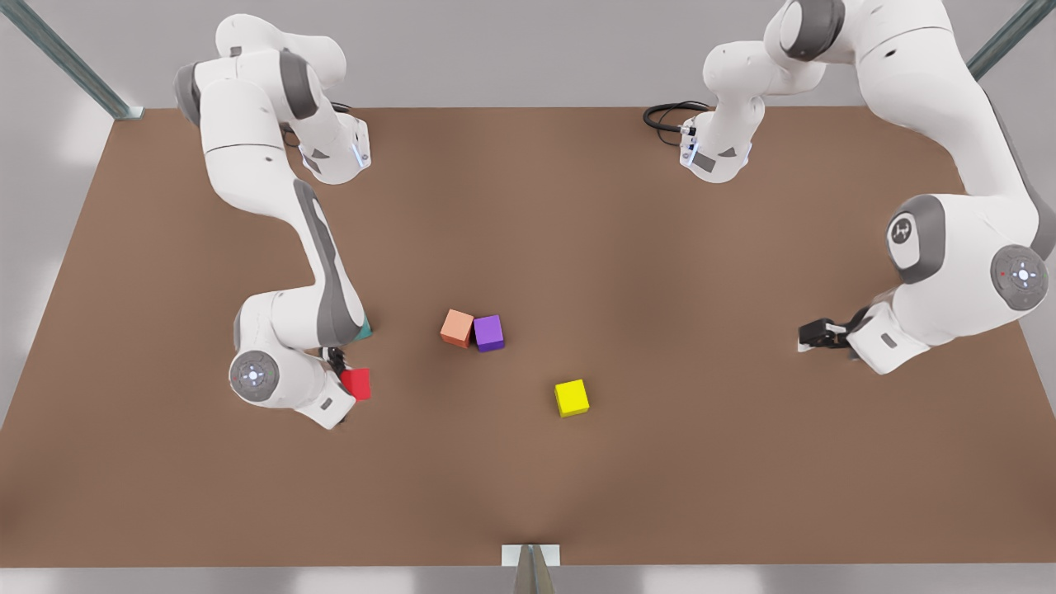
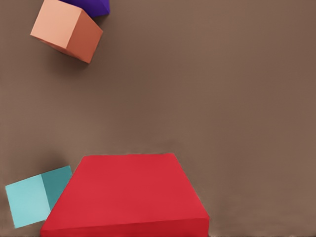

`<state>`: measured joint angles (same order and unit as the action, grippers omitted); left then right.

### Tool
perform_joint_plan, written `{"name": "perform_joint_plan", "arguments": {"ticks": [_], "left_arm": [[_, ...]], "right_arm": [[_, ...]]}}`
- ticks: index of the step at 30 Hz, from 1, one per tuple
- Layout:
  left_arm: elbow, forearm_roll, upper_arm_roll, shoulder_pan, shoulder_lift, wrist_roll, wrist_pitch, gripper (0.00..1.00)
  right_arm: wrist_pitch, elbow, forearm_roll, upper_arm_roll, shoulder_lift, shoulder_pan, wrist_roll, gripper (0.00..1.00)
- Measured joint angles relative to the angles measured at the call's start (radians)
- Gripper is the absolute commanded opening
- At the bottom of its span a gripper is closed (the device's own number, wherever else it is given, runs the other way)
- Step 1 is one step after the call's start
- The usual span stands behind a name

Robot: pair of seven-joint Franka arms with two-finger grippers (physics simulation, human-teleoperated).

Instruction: Pick up red wooden cube and pass to hand red wooden cube and place in blue wooden cube

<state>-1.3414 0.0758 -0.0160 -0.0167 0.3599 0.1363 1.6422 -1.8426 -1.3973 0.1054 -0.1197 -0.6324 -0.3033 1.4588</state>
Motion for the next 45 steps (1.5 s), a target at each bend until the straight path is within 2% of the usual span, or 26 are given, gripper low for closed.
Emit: {"name": "perform_joint_plan", "arguments": {"ticks": [6,20,29,43,44,45], "left_arm": [[0.031,-0.054,-0.002,0.0,0.023,-0.043,-0.069,1.0],[0.034,-0.064,-0.002,0.0,0.025,-0.101,-0.108,1.0],[0.034,-0.064,-0.002,-0.002,0.025,-0.121,-0.113,1.0],[0.034,-0.064,-0.002,-0.002,0.025,-0.137,-0.115,1.0],[0.034,-0.065,-0.002,-0.002,0.025,-0.138,-0.115,1.0],[0.034,-0.065,-0.002,-0.002,0.025,-0.139,-0.115,1.0]], "right_arm": [[-0.152,-0.326,-0.126,-0.001,0.169,0.002,-0.208,0.54],[-0.388,-0.705,-0.164,0.008,0.35,-0.054,-0.508,0.55],[-0.466,-0.801,-0.16,0.009,0.375,-0.068,-0.606,0.55],[-0.497,-0.848,-0.156,0.009,0.368,-0.065,-0.679,0.56],[-0.497,-0.848,-0.157,0.009,0.367,-0.065,-0.683,0.66],[-0.498,-0.848,-0.157,0.009,0.367,-0.064,-0.686,1.0]]}}
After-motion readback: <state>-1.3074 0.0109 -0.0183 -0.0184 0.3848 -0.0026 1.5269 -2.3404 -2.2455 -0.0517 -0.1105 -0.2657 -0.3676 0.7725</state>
